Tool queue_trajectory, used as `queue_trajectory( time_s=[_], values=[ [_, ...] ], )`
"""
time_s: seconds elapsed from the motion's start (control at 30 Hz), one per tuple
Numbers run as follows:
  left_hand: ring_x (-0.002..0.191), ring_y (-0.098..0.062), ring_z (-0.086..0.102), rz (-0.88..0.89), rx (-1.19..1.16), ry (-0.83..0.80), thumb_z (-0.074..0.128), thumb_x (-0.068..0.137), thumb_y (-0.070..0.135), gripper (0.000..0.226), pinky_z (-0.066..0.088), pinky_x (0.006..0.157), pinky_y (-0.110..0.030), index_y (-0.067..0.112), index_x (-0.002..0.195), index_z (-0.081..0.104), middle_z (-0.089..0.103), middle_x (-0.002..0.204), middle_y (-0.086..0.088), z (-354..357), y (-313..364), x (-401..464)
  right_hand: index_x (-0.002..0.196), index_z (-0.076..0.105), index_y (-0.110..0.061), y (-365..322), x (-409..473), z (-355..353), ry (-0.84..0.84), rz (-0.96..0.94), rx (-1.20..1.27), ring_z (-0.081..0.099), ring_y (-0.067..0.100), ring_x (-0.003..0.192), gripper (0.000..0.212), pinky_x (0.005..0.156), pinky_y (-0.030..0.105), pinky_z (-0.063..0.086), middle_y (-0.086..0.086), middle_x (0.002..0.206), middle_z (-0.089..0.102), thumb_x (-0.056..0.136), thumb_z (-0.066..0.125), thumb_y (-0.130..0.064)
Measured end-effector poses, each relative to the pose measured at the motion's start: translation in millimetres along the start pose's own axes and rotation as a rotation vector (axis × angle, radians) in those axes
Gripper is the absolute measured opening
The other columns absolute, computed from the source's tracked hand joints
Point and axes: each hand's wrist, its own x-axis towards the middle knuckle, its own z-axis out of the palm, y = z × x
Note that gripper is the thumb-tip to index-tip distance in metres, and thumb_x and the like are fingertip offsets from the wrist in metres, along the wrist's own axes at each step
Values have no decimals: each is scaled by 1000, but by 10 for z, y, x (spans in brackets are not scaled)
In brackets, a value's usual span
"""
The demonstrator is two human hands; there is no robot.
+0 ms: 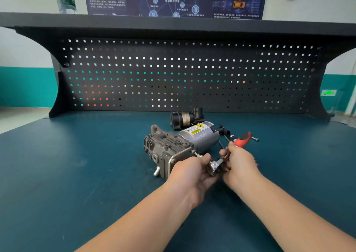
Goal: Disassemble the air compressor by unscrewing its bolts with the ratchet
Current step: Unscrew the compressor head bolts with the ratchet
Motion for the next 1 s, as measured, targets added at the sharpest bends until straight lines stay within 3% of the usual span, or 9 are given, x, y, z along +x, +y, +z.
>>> queue_trajectory(
  time_s=[0.13,0.23,0.47,0.57,0.63,0.73,0.8,0.9,1.0],
  values=[
    [66,-23,63,7,2,-8,57,90,3,6,55,59,-32,1,85,60,66,79,-17,3,3,-18,78,50,-16,-29,-26,15,-53,-159,-49,40,3,30,25,33,12,30,-1,58,50,100,46,-27],
    [68,-24,62,17,10,-14,61,88,6,6,56,62,-32,2,85,61,66,80,-17,-2,-7,-37,76,49,-19,-57,-93,20,-131,-517,-280,40,6,47,26,49,21,34,-11,50,49,100,44,-30],
    [61,-17,67,-3,-48,-78,56,91,10,17,57,56,-24,7,78,66,69,72,-8,7,-13,-53,81,45,-32,-61,-375,15,-517,-1412,-809,45,12,53,12,52,25,37,-12,56,48,93,47,-32],
    [52,-8,67,3,-311,-153,38,99,16,29,51,44,-17,10,81,60,70,62,-2,19,-14,-107,88,58,-10,-41,-417,15,-597,-1663,-966,46,17,56,21,48,28,35,-6,59,53,91,47,-27],
    [55,-12,68,-15,-253,-153,40,97,12,27,54,48,-20,10,81,62,70,64,-5,-2,-1,-93,86,58,-12,-42,-413,14,-580,-1616,-952,46,17,53,21,49,32,38,-5,60,53,92,47,-29],
    [57,-19,63,-15,-54,-83,47,90,-1,22,56,49,-25,3,77,64,65,65,-10,-23,22,-40,77,40,-31,-48,-355,0,-491,-1320,-795,49,18,53,16,54,35,41,-9,58,48,93,46,-33],
    [54,-20,61,-3,-18,-49,52,91,0,12,55,45,-27,-1,84,62,61,68,-12,-11,24,-37,75,39,-28,-57,-290,3,-398,-1141,-660,46,9,51,22,54,25,40,-10,54,49,96,45,-32],
    [70,-25,63,8,-8,-25,56,90,2,8,56,59,-36,-4,95,60,64,80,-17,-4,9,-45,75,42,-21,-52,-193,8,-245,-913,-511,40,1,47,27,49,13,34,-13,50,49,100,43,-28],
    [75,-27,63,9,4,-11,57,90,2,11,56,63,-36,-4,98,60,67,89,-20,-6,9,-21,76,46,-19,-37,-80,9,-120,-630,-361,38,1,41,27,47,19,33,-13,47,49,100,42,-31]
  ],
)
